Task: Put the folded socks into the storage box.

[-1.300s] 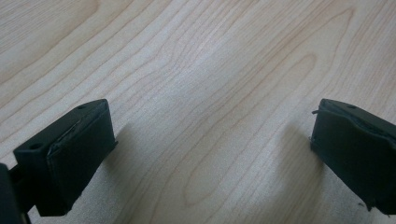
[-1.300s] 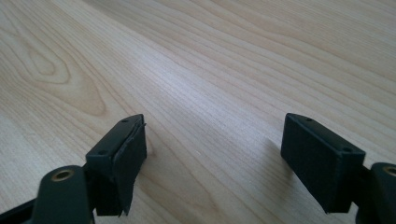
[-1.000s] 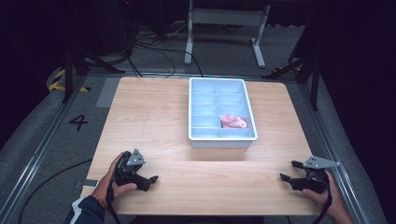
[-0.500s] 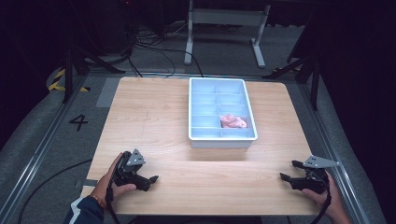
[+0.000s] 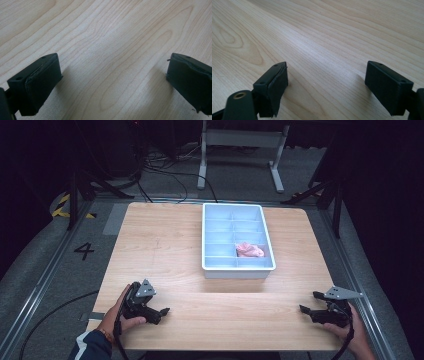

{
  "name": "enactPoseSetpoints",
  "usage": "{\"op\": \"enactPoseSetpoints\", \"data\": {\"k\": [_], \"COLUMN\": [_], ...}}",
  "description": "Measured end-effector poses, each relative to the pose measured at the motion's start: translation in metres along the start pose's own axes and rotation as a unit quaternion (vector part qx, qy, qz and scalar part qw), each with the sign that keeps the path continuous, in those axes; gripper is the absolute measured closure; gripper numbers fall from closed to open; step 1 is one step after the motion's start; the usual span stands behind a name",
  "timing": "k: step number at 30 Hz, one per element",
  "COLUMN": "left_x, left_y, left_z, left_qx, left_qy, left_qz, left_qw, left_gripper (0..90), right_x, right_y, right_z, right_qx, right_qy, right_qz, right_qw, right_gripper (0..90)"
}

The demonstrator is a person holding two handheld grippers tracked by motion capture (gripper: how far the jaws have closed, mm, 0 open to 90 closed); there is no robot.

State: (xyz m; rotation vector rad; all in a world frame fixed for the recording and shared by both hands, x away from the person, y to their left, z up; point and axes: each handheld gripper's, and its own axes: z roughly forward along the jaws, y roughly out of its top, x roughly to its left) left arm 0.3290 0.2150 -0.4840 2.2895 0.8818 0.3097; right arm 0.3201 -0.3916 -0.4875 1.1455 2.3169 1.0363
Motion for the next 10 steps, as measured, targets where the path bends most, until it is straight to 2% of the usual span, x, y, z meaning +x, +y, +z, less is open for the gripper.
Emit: {"op": "enactPoseSetpoints", "data": {"k": [10], "left_x": [0.0000], "left_y": [0.0000], "left_z": [0.0000], "left_qx": [0.000], "left_qy": [0.000], "left_qz": [0.000], "left_qw": [1.0000], "left_gripper": [0.0], "right_x": [-0.0002], "right_y": [0.0002], "right_z": [0.0003], "right_qx": [0.001], "right_qy": [-0.001], "right_qz": [0.003], "right_qw": [1.0000], "right_gripper": [17.6]}}
